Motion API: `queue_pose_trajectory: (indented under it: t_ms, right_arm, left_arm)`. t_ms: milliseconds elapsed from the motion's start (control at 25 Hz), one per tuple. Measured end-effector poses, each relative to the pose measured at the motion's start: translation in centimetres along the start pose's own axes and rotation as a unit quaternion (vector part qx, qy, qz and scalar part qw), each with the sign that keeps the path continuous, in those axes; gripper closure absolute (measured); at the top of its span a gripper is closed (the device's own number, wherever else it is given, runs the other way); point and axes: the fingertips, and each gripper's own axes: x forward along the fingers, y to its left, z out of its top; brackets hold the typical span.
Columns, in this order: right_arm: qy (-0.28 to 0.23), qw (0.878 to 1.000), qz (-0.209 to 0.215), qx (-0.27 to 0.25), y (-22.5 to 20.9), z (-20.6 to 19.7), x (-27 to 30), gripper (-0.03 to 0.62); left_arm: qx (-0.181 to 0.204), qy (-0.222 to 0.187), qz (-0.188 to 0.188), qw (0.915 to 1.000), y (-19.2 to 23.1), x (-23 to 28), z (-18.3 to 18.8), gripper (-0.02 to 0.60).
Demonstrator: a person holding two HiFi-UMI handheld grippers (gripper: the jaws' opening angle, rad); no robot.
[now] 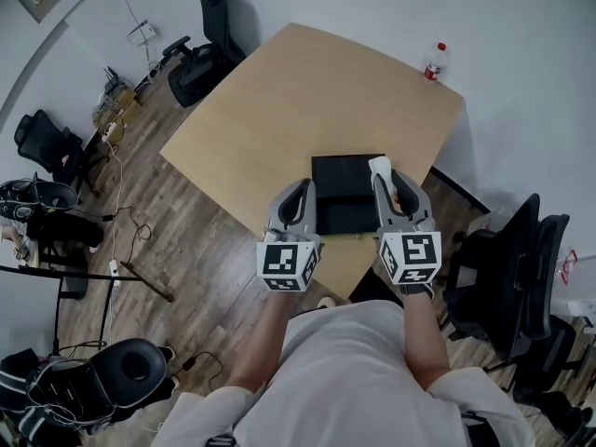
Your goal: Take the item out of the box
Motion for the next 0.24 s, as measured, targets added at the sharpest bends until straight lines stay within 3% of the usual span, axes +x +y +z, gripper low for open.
queue_pose_trajectory:
  t_ms: [240]
  right_arm:
    - [0.023,1.0,0.01,0.0,-0.3,-2.0,1.8,0.487]
  left_arm:
    - [-0.003,0.016,0.003,0.9999,0.5,0.8,-1.6,0.575]
